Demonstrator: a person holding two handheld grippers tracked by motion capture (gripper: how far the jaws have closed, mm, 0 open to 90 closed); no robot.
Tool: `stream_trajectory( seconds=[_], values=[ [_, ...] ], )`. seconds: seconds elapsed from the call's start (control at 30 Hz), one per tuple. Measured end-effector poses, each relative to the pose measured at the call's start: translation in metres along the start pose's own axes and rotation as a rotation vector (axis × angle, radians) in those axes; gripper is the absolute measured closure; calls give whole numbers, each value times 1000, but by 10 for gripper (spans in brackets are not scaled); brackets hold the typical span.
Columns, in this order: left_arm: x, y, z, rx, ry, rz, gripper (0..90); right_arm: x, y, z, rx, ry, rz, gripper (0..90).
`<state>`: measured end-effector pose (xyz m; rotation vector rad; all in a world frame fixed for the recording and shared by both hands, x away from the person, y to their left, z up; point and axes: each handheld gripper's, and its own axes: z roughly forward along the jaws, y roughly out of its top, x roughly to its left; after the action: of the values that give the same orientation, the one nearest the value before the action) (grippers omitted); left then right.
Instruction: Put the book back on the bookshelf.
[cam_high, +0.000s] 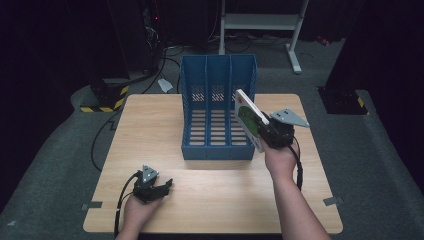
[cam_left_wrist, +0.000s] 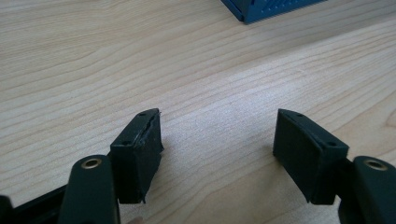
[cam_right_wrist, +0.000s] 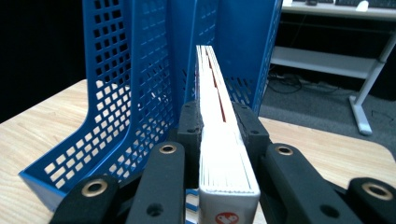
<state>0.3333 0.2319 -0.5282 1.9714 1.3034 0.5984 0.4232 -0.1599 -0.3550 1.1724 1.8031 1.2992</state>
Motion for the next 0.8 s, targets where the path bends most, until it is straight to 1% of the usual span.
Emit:
stream_trajectory(
  seconds=[0.2,0.33,0.4,0.57,0.8],
  values=[
    [0,0,0,0,-1,-2,323,4,7,20,23,-29,11,758],
    [0,0,0,0,-1,-1,322,7,9,33,42,-43,19,758],
    [0,0,0,0,-1,-1,322,8,8,39,51,-52,16,757],
    [0,0,0,0,-2,-2,321,9,3,57,80,-72,30,757],
    [0,0,0,0,-3,-2,321,6,-3,77,94,-96,50,757]
  ],
)
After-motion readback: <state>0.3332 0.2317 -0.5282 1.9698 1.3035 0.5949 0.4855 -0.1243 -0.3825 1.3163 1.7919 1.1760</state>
